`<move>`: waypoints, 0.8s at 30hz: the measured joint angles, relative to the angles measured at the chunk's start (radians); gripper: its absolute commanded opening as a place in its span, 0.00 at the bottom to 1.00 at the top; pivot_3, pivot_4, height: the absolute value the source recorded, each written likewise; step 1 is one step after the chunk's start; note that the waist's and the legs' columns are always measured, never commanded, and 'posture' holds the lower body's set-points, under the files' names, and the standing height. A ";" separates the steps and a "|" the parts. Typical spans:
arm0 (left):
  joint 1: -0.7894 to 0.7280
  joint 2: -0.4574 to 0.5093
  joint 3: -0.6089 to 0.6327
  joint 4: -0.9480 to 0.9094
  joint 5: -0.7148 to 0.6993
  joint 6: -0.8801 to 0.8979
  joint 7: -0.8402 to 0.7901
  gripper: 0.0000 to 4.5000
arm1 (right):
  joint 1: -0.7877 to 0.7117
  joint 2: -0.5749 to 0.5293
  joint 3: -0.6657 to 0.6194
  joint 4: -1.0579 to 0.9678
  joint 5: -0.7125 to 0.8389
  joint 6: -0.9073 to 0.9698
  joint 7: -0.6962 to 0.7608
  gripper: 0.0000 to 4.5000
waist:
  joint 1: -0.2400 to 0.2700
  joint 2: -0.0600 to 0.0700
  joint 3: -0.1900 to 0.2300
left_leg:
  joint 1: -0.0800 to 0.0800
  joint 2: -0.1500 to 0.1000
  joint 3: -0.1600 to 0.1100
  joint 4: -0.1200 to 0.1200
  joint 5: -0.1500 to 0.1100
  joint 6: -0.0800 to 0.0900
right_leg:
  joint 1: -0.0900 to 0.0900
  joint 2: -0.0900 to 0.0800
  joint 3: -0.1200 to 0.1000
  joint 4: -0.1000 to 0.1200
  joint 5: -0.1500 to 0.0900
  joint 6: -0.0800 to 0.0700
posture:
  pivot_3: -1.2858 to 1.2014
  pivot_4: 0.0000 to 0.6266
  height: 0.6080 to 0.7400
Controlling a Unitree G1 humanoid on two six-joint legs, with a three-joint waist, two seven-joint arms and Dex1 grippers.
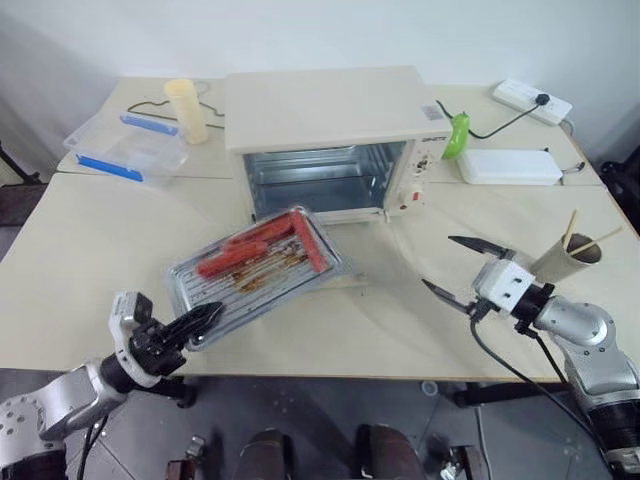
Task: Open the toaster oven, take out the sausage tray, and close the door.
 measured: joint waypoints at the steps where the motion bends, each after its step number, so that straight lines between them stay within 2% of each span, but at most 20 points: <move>1: 0.031 -0.008 0.016 -0.024 0.000 -0.028 -0.003 0.00 | -0.006 0.003 0.001 0.010 0.009 0.011 0.021 0.95 | 0.000 0.000 0.000 | 0.000 0.000 0.000 0.000 0.000 0.000 | 0.000 0.000 0.001 0.000 0.000 0.000 | 0.52 0.24 1.00; 3: 0.083 -0.028 0.041 -0.052 0.000 -0.070 -0.013 0.00 | -0.012 0.013 0.000 0.024 0.022 0.029 0.049 0.85 | 0.001 0.000 0.000 | 0.000 0.000 0.000 0.000 0.000 0.000 | 0.000 0.000 0.001 0.000 0.000 0.000 | 0.52 0.24 1.00; 6: 0.151 -0.072 0.064 -0.114 0.000 -0.128 -0.021 0.00 | -0.029 0.040 0.001 0.041 0.045 0.081 0.081 0.64 | 0.002 0.000 0.000 | -0.001 0.000 0.000 0.000 0.000 0.000 | 0.000 0.000 0.002 -0.001 0.000 0.000 | 0.52 0.24 1.00; 10: 0.286 -0.214 0.127 -0.230 -0.002 -0.260 0.003 0.00 | -0.072 0.073 -0.002 0.103 0.080 0.234 0.098 0.33 | -0.003 0.000 0.000 | 0.000 0.000 0.002 0.000 -0.001 0.001 | 0.000 0.000 0.004 -0.002 0.000 0.000 | 0.52 0.24 1.00; 14: 0.383 -0.302 0.136 -0.332 -0.002 -0.349 0.012 0.00 | -0.142 0.104 -0.002 0.197 0.082 0.318 0.104 0.03 | 0.001 0.000 0.000 | -0.001 0.000 0.003 0.000 -0.001 0.002 | 0.000 0.000 0.004 -0.006 0.000 0.000 | 0.52 0.24 1.00; 21: 0.394 -0.482 0.119 -0.430 -0.003 -0.541 0.101 0.00 | -0.253 0.144 0.002 0.318 0.084 0.389 0.201 0.03 | 0.003 0.001 0.000 | -0.002 -0.001 0.003 0.000 -0.001 0.004 | 0.001 0.000 0.005 -0.008 0.000 0.000 | 0.52 0.24 1.00; 24: 0.375 -0.526 0.110 -0.442 -0.005 -0.592 0.138 0.00 | -0.292 0.159 0.002 0.341 0.089 0.445 0.245 0.03 | 0.002 -0.002 -0.002 | -0.002 -0.001 0.003 0.000 -0.001 0.004 | 0.001 0.001 0.004 -0.008 0.000 0.000 | 0.52 0.24 1.00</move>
